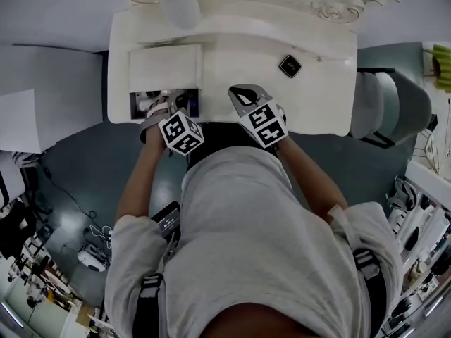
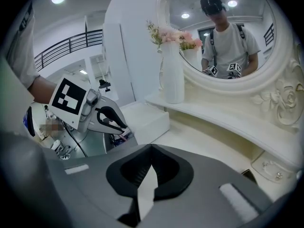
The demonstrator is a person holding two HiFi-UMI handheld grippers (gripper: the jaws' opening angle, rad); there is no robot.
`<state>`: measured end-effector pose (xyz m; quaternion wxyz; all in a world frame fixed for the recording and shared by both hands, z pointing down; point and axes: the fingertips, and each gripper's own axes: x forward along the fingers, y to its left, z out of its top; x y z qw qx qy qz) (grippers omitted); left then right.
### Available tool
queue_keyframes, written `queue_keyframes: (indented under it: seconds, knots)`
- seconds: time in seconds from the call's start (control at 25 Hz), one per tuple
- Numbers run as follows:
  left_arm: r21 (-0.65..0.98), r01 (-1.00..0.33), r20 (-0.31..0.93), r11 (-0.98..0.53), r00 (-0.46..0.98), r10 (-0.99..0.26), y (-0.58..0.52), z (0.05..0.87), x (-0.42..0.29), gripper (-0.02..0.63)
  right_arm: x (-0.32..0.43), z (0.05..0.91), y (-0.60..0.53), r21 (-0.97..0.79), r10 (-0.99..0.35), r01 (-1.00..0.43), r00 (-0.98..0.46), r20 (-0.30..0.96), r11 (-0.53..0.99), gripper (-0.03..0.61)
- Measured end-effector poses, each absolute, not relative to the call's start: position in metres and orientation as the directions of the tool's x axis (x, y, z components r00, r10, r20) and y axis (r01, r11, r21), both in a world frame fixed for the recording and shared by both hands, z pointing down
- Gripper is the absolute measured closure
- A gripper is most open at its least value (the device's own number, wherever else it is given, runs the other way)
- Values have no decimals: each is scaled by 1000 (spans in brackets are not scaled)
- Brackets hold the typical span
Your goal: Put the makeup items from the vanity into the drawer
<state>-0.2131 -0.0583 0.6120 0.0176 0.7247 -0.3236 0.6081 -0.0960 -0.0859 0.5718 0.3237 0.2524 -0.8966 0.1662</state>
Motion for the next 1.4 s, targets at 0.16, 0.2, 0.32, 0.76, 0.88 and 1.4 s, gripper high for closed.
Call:
queue_keyframes:
  seconds: [0.16, 0.2, 0.32, 0.76, 0.88, 1.4]
  knots:
    - [-398, -558, 848, -728, 79, -524, -70, 597, -187, 609, -74, 572, -91, -137, -356, -570, -663, 658, 810, 580]
    - [-390, -575, 840, -719, 97, -534, -73, 594, -177, 609, -66, 572, -92, -137, -362, -578, -660, 658, 805, 580]
    - [-336, -616, 832, -712, 159, -531, -78, 590, -145, 611, -41, 575, -94, -140, -380, -604, -646, 662, 785, 580]
    - [-187, -662, 748, -726, 382, -542, -114, 567, -17, 611, 56, 564, -102, -119, -500, -735, -561, 659, 668, 580]
    - [-161, -659, 730, -735, 422, -538, -119, 565, 15, 611, 80, 562, -103, -116, -528, -767, -534, 660, 631, 580]
    - [-40, -785, 729, -618, 399, -555, -133, 578, 56, 611, 128, 582, -124, -136, -540, -789, -525, 658, 599, 580]
